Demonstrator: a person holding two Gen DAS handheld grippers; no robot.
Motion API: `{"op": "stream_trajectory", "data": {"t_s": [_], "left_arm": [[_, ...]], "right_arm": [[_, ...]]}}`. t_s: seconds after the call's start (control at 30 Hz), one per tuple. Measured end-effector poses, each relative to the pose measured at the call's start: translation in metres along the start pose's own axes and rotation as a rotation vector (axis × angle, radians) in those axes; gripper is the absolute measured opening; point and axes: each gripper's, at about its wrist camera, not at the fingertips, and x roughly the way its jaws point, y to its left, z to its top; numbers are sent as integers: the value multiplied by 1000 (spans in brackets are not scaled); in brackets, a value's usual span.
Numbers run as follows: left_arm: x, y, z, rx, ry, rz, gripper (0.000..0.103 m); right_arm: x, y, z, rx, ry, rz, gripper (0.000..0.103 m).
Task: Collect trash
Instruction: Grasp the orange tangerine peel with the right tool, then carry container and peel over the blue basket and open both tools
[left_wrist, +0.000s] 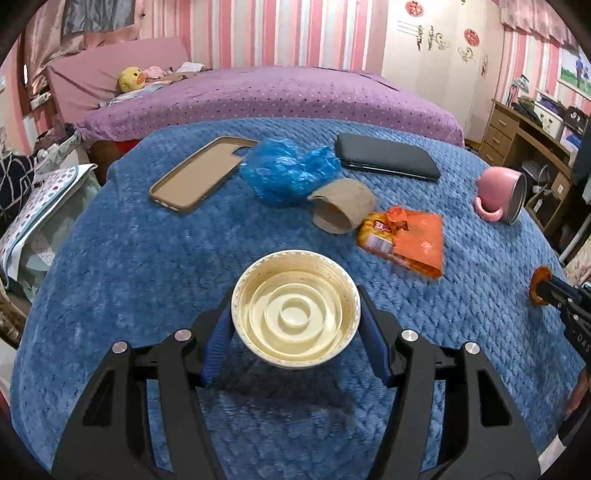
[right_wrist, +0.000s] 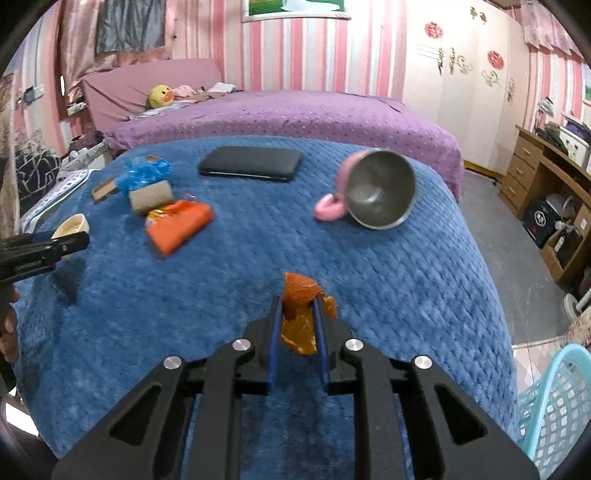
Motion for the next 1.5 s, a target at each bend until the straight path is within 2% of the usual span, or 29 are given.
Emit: {"op": "stream_trajectory", "data": {"t_s": [0.03,0.07,0.1,0.3,0.5,0.63,0.67,0.7,0.77,0.87,1.23,1.5], "left_arm": [[1,-2,0,4,1,1,61],[1,-4,-1,7,3,1,61],[2,-6,-1,10,5,1,61],[5,-13,-2,20,13,8,61],[10,-21,-4,34,22,12,60],[12,-28,-4,46,26,10,61],[13,-30,-4,50,28,10,61],[14,-32,-4,52,29,10,61],[15,-36,-4,51,30,7,61],[15,-42,-3,51,30,4,61],[1,-67,-2,55,-13,-14,61],[-24,-113,-8,80,-74,-53,60]], "right_arm": [[1,-4,-1,10,0,1,29],[3,-4,-2,13,-3,0,49],[3,-5,-3,15,-8,1,64],[12,-1,-7,-4,15,-41,69],[25,-21,2,74,30,-28,69],[36,-21,5,67,65,-8,68],[39,-19,6,57,76,-4,64],[42,-18,6,51,86,0,55],[47,-16,6,47,100,8,47],[44,-18,7,52,86,33,32],[1,-35,-2,1,-18,5,30],[-45,-70,-7,48,-98,-4,30]]}}
